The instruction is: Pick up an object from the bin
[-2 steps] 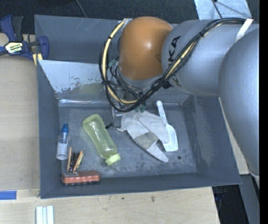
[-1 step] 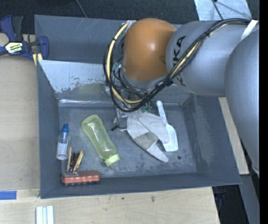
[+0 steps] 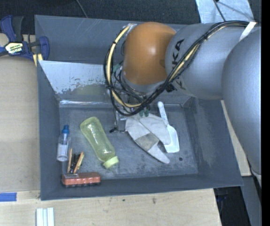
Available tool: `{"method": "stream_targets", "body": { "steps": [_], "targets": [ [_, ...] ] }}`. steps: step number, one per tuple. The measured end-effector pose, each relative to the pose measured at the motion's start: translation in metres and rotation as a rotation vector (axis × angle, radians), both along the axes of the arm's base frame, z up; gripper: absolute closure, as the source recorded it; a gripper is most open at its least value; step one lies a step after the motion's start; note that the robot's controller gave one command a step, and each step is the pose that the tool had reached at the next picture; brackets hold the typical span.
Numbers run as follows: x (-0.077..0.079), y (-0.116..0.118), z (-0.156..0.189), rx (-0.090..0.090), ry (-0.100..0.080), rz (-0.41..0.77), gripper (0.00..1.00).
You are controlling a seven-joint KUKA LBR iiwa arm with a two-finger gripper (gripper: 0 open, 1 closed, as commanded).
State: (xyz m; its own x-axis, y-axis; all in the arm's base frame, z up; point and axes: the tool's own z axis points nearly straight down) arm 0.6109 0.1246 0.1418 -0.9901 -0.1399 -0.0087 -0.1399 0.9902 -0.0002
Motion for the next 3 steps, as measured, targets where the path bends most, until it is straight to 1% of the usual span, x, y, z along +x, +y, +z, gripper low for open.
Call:
{"method": "stream_targets", "body": {
  "steps": [1,2,3],
  "targets": [
    [0.002,0.015,-0.001,0.000,0.008,-0.088,0.00],
    [0.003,0.016,-0.016,-0.001,0.002,0.192,0.00],
    [0.001,-0.013,-0.022,0.000,0.007,0.141,0.00]
  ]
}}
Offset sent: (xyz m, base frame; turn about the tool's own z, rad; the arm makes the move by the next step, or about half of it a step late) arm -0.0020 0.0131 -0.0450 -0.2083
